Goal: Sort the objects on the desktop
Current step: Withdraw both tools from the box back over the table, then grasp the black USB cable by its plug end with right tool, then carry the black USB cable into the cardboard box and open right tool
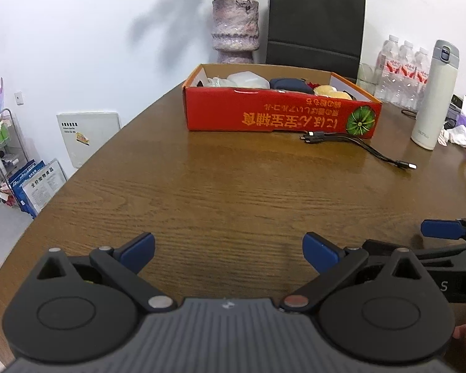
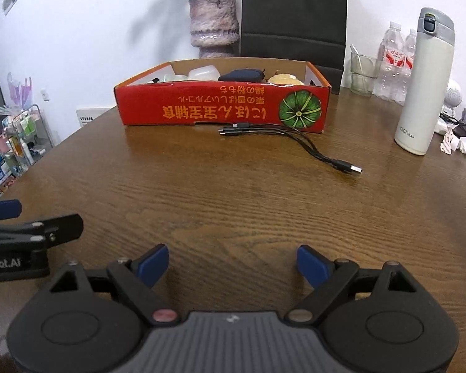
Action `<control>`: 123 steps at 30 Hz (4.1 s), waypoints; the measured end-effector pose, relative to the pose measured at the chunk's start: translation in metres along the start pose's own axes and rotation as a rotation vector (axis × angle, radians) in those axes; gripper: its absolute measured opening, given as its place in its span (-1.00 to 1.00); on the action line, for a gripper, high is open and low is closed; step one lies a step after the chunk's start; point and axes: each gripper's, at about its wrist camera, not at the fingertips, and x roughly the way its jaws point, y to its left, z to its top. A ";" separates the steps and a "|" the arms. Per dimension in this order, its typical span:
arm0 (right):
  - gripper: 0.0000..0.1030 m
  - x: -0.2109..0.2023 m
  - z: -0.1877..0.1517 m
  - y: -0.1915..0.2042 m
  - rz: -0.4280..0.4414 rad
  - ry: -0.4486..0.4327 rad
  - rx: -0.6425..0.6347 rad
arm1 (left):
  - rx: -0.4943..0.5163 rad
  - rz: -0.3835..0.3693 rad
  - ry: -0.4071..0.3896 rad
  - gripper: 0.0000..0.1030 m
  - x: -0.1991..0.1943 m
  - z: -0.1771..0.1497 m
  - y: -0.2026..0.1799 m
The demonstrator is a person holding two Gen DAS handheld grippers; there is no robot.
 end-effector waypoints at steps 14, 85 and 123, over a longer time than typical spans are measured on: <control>0.73 0.007 0.015 -0.040 -0.035 -0.081 0.042 | 0.023 -0.024 0.023 1.00 0.022 0.008 -0.013; -0.99 -0.100 0.114 -0.010 -0.003 -0.599 -0.137 | 0.015 -0.167 -0.334 -0.96 -0.021 0.125 -0.018; 0.46 0.160 0.225 -0.076 0.106 -0.029 0.174 | -0.015 -0.122 0.074 0.83 0.213 0.212 -0.003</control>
